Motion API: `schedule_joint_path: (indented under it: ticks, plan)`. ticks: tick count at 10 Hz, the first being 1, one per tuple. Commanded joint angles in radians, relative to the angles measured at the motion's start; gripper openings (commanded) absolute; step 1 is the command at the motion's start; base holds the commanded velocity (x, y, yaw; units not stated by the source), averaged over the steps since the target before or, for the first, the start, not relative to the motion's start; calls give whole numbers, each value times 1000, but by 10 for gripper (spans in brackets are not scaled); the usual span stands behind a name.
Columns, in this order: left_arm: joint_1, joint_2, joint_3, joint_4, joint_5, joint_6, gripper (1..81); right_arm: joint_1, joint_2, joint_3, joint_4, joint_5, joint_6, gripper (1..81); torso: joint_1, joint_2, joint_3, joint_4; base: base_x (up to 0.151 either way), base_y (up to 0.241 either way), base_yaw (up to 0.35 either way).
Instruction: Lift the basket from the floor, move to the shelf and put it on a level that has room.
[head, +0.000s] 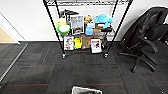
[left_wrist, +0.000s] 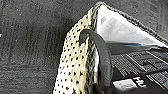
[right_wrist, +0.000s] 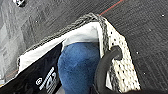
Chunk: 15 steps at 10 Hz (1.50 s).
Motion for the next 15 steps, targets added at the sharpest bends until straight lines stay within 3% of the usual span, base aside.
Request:
schedule_joint_path:
  ticks: [1, 3, 7, 10, 15]
  plan:
    - [-93, -24, 65, -43, 65, -10, 10, 79, -3, 47, -8, -11, 3, 10, -63, 97, 98, 0, 0, 0, 0]
    - [-91, -17, 67, -43, 65, -10, 10, 87, -15, 54, -8, -11, 3, 10, -96, 149, 141, 0, 0, 0, 0]
    - [-90, -6, 68, -46, 71, -10, 10, 128, -65, 132, -14, -40, -3, 10, -182, 280, 271, 0, 0, 0, 0]
    - [-90, 20, 70, -44, 70, -10, 10, 143, -58, 152, -54, -88, -8, 10, -249, 381, 337, 0, 0, 0, 0]
    - [-107, -18, 86, -75, 70, -10, 10, 133, -58, 152, -42, -85, 1, 10, -361, 553, 456, 0, 0, 0, 0]
